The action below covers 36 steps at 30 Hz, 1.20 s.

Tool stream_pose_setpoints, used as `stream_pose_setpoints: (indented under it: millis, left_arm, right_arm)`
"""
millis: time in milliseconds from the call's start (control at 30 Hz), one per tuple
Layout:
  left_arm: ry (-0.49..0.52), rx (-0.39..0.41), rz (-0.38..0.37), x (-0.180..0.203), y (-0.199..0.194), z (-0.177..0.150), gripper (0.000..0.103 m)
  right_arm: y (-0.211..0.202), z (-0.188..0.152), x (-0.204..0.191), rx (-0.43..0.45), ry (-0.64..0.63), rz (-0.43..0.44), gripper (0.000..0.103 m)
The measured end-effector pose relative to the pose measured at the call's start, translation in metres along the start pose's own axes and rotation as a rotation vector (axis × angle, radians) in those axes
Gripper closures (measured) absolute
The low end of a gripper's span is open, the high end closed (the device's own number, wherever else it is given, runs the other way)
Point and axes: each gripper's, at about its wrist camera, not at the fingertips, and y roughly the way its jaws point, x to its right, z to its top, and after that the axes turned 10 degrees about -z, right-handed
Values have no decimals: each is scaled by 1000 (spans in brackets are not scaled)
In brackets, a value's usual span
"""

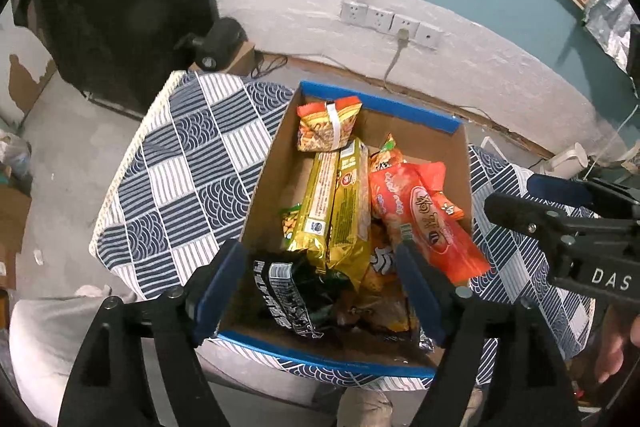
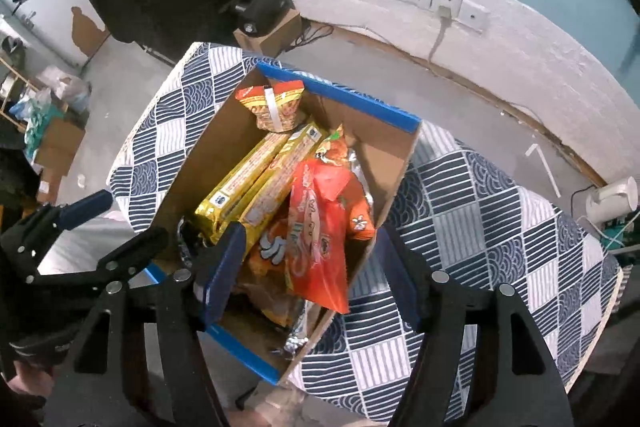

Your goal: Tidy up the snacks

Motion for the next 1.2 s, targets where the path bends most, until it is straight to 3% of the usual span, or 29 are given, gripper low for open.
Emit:
stream_pose_setpoints:
  millis: [267,400,700,967,1100,1200]
  left_arm:
    - [65,82,27,11,-29,-7,22]
    - [77,113,4,16,-43,-10,16]
    - [88,159,-24,27,-65,-19,15]
    - [81,224,-45,31,-86,-28,13]
    - [128,282,-12,41,-96,-34,9]
    - [153,293,-39,48,-100,-38,8]
  right_arm:
    - [-33,-18,6,73,-20,-53,29]
    - [-54,-25,13,124,-20,-74,29]
    - [-96,-46,30,225,0,-109,25]
    - [-115,-64,38,264,9,-112,21]
    - [-122,-71,45,274,20,-115,21]
    - [-124,-74,49,272,29,-113,21]
